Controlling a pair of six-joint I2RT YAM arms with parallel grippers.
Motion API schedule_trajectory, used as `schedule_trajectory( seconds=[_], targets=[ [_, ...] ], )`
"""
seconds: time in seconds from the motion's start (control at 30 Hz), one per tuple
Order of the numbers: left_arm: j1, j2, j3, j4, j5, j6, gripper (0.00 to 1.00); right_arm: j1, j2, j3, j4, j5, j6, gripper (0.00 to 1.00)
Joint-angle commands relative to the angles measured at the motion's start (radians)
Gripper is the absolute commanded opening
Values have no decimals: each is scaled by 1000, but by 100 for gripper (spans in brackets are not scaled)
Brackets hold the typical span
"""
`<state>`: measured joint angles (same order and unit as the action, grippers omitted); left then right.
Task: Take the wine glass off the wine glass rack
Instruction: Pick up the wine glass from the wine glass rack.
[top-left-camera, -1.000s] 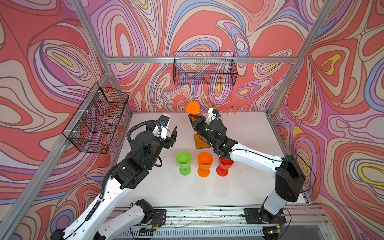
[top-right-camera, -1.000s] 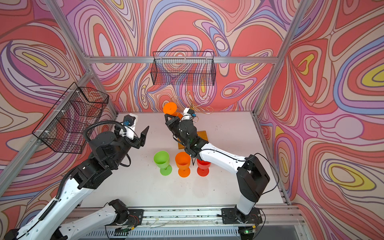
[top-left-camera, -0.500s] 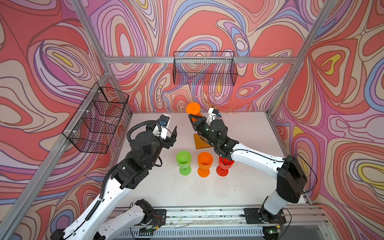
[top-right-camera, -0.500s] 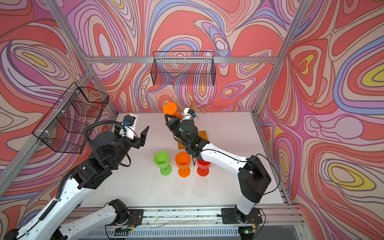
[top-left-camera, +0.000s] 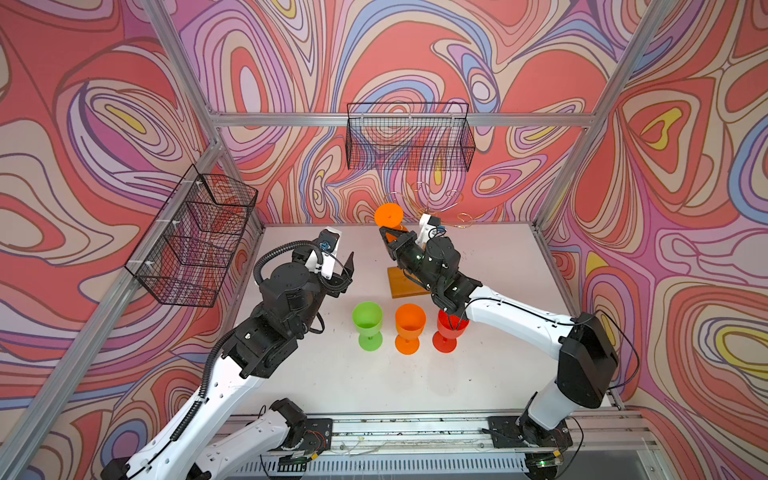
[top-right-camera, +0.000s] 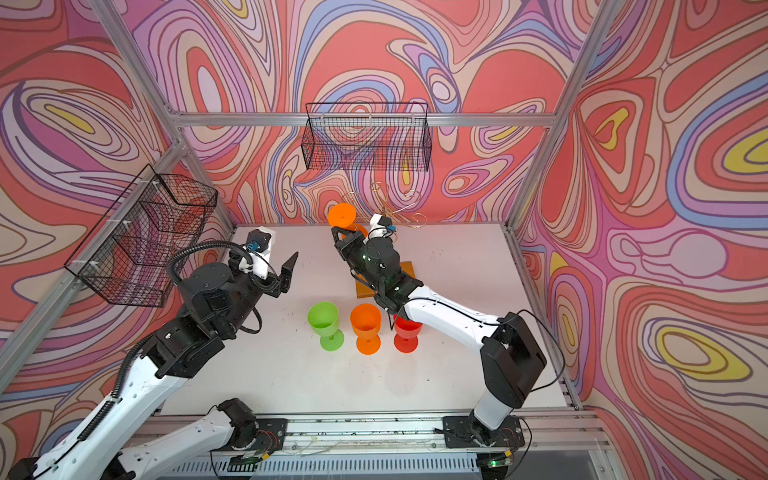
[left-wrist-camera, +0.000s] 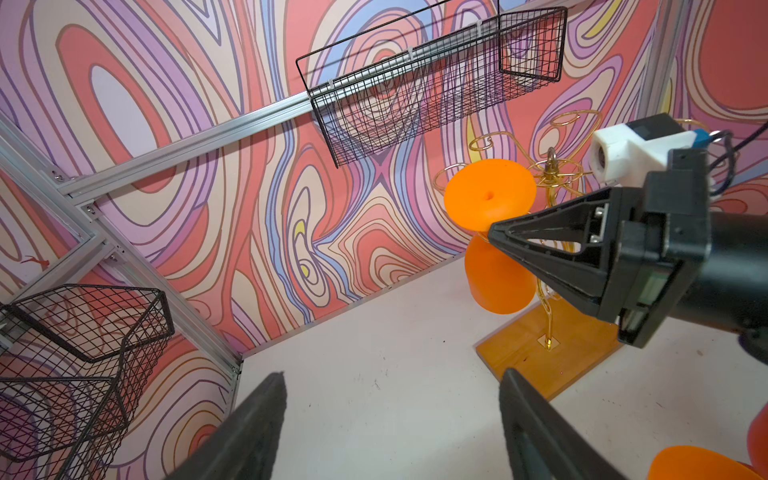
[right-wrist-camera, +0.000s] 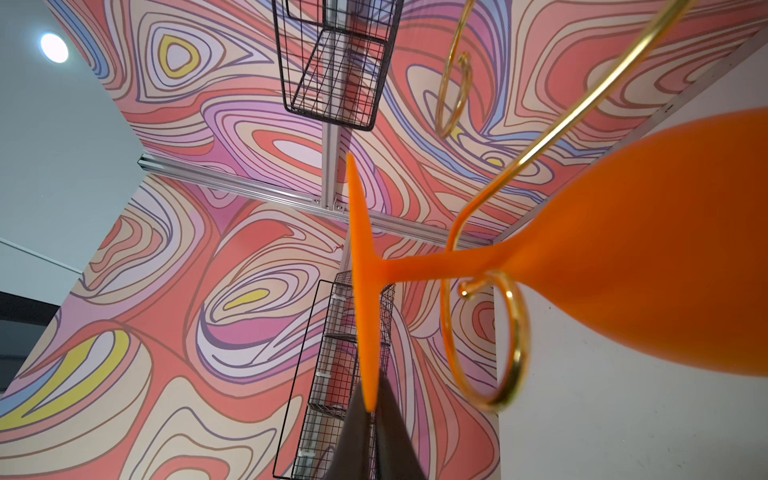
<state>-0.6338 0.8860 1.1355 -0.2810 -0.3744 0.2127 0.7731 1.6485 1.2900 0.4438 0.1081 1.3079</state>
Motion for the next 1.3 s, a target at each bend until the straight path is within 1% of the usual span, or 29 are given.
schedule_trajectory(
  seconds=[0.0,0.37,0.53,0.8,1.1,1.27],
  targets=[
    [6,-3,-15,2,-1,3,80,-30,-16,-22,13,-40,42,0],
    [6,-2,-17,2,-9,9,80,-64,-7,-14,23,-114,110,0],
    [6,-2,-17,2,-8,8,80,-73,-14,3,-9,-132,109,0],
    [6,-9,-20,0,-9,6,80,-100,34,35,1,-226,189,0],
    [6,-13,-26,3,-14,7,80,-109,22,32,-7,-218,174,0],
    [6,-14,-28,1,-12,7,80,-110,-1,37,-50,-198,137,0]
  ],
)
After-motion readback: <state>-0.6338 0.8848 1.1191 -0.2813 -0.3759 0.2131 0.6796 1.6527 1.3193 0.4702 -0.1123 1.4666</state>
